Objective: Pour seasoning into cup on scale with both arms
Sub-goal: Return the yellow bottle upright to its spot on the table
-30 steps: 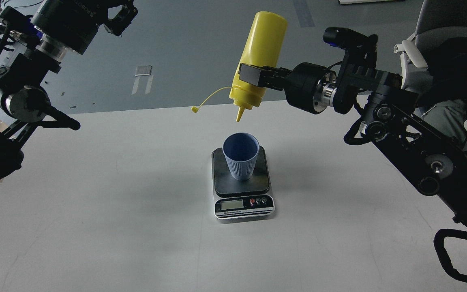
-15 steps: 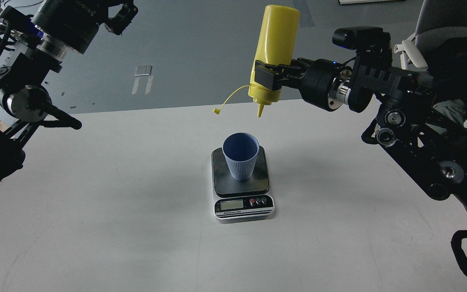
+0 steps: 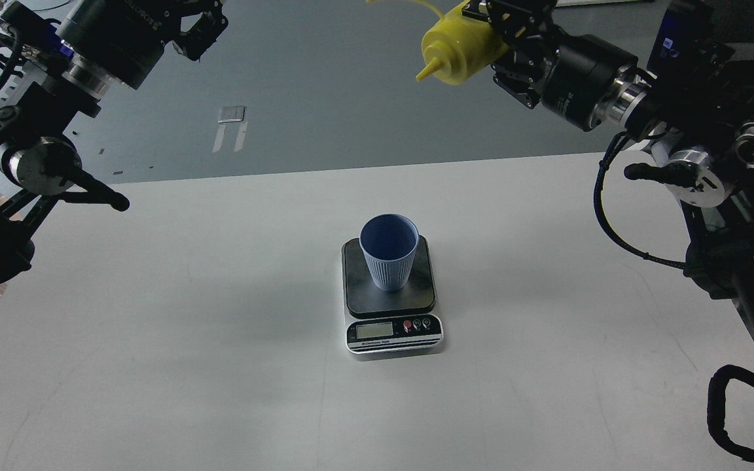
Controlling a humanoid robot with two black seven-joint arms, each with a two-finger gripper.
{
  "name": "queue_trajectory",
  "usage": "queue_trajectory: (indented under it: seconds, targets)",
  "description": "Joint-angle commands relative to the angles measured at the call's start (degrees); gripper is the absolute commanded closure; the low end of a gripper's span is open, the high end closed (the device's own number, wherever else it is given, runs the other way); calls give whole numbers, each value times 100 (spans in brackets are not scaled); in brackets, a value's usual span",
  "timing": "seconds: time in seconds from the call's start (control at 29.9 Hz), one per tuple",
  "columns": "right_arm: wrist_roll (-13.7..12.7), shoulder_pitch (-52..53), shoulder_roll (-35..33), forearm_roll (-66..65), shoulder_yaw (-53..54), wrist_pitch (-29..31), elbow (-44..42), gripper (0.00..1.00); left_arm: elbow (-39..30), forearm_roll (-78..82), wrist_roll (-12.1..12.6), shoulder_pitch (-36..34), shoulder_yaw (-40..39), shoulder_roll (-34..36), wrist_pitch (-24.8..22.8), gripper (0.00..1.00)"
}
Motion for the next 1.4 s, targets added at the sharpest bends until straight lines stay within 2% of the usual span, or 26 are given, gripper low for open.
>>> queue_trajectory:
  seconds: [0.0, 0.17, 0.23, 0.33, 0.4, 0.43, 0.64, 0.74, 0.84, 0.9, 1.04, 1.37]
  targets:
    - [-23, -231, 34, 1849, 409, -438, 58, 100, -1, 95, 0, 7, 9, -6, -65, 2]
    - [-14, -803, 209, 3154, 1166, -299, 67, 100, -9, 103, 0, 51, 18, 3, -101, 2]
    - [-23, -1066, 315, 3803, 1333, 78, 6, 100, -9, 217, 0, 77, 27, 20, -101, 2]
    - [-14, -1348, 333, 4060, 1369, 255, 6, 100, -1, 375, 0, 87, 27, 29, -118, 2]
    - [4, -1786, 603, 4341, 1430, 500, -55, 100, -9, 568, 0, 95, 44, 55, -171, 2]
    - [4, -1988, 823, 4386, 1456, 533, -204, 100, -9, 648, 0, 95, 88, 90, -180, 2]
    - [74, -2588, 851, 4395, 1500, 533, -600, 100, -18, 684, 0, 95, 422, 205, -188, 2]
    - [249, -2763, 851, 4377, 1615, 533, -759, 100, -36, 684, 0, 95, 554, 240, -188, 2]
    - [591, -2983, 851, 4403, 1623, 533, -934, 100, -106, 684, 0, 95, 598, 249, -188, 2]
    - [636, -3132, 851, 4412, 1650, 533, -943, 100, -115, 684, 0, 95, 598, 249, -180, 2]
    - [636, -3536, 851, 4841, 1738, 533, -1005, 100, -124, 797, 0, 87, 616, 275, -188, 2]
    - [645, -3748, 851, 5229, 1729, 533, -1558, 100, -132, 1483, 0, 104, 616, 310, -237, 2]
